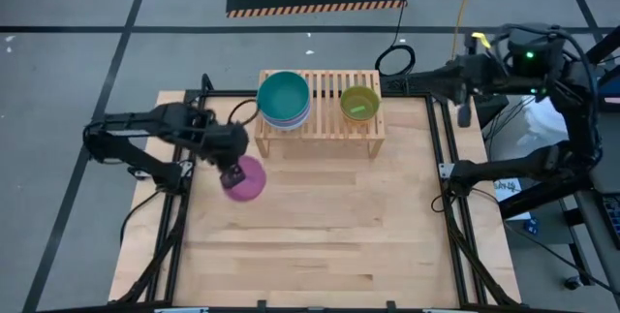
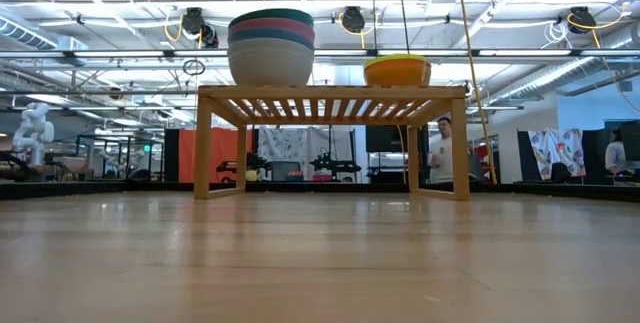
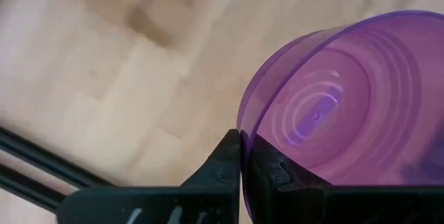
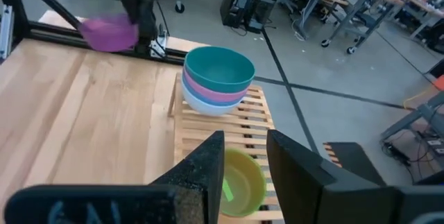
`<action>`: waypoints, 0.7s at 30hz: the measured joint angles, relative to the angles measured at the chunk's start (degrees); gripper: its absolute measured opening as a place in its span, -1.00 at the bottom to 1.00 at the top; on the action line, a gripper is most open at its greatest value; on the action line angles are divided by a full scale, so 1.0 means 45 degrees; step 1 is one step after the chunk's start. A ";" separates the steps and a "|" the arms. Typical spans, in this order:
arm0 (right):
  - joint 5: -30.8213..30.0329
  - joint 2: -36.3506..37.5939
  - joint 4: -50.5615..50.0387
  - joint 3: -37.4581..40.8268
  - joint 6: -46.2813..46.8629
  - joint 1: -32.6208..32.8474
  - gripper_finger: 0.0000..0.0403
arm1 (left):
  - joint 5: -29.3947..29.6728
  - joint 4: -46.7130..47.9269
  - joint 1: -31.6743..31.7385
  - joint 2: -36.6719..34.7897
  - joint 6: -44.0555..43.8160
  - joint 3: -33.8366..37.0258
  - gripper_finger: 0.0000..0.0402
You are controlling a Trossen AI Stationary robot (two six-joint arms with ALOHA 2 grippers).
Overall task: Place and stack bowls onto a shelf
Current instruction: Stack the purple bowl on top of the light green bowl on the shelf
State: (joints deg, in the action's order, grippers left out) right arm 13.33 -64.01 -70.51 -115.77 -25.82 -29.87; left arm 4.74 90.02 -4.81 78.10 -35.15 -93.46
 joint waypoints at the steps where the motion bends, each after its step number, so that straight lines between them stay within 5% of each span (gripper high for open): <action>1: -0.0002 0.0126 -0.0105 0.0000 -0.0001 0.0000 -0.48 | 0.0206 0.0014 0.0302 0.0212 0.0416 -0.0183 -0.97; 10: 0.0003 0.1443 -0.0646 0.0000 0.1410 0.0000 -0.48 | 0.0979 -0.1554 0.2278 0.2470 0.4780 -0.2900 -0.97; 21: 0.0008 0.2093 -0.2075 -0.0005 0.1966 0.0000 -0.48 | 0.0862 -0.1704 0.2525 0.5525 0.7963 -0.8535 -0.97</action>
State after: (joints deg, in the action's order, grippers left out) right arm 13.37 -54.59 -79.85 -115.79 -16.97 -29.87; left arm 8.62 82.35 6.55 102.97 0.68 -131.86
